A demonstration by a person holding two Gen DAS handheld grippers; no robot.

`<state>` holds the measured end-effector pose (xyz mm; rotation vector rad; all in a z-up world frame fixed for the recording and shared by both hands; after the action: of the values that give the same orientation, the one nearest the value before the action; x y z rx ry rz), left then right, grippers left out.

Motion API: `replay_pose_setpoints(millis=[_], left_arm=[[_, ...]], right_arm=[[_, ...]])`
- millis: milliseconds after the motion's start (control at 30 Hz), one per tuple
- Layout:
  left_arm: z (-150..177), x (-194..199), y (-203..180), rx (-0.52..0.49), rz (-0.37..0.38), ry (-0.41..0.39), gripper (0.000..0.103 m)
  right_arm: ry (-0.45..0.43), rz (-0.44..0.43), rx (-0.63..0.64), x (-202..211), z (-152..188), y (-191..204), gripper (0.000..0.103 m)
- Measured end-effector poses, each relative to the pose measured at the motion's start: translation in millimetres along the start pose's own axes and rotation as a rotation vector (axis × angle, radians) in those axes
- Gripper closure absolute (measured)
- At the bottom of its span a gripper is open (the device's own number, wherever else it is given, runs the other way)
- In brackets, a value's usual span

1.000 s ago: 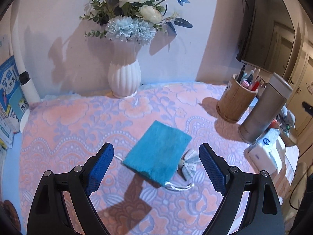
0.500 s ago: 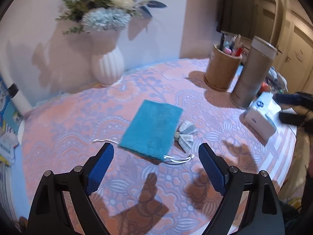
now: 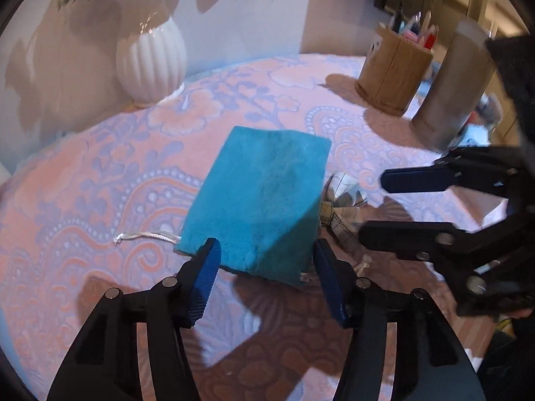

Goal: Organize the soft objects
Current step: 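Grasp the teal towel with the left tool while the right tool grasps the checkered scrunchie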

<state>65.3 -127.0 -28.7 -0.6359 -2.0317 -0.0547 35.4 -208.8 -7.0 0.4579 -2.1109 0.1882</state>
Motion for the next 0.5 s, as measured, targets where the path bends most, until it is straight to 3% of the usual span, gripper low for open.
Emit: replay_pose_setpoints(millis=[100,300,367,400,500], left_arm=[[-4,11,13,0.077,0.068,-0.013,0.049],[-14,12,42,0.182,0.022,-0.048,0.049],[-15,10,44,0.199,0.039,-0.039,0.049],[-14,9,44,0.200,0.045,-0.034,0.049],[-16,7,40,0.198,0.045,-0.024,0.049]], right_arm=[[-0.003,-0.007,0.004,-9,-3,0,0.052],[0.024,0.035,0.039,-31,-7,4,0.052],[0.026,0.083,0.080,-36,-9,9,0.053],[0.023,0.108,0.101,-37,-10,11,0.068],[0.040,0.138,0.113,-31,-4,11,0.082]])
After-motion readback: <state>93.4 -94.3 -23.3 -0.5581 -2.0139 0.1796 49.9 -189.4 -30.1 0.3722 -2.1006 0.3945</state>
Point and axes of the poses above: each gripper's, at about its wrist camera, not at the fingertips, and x roughly against the way its jaws point, y to its left, z to its underside, the point moved 7 cm from there along -x, roughly the way its jaws point, and after that the axes turned 14 degrees about x, right-handed, at the moved point
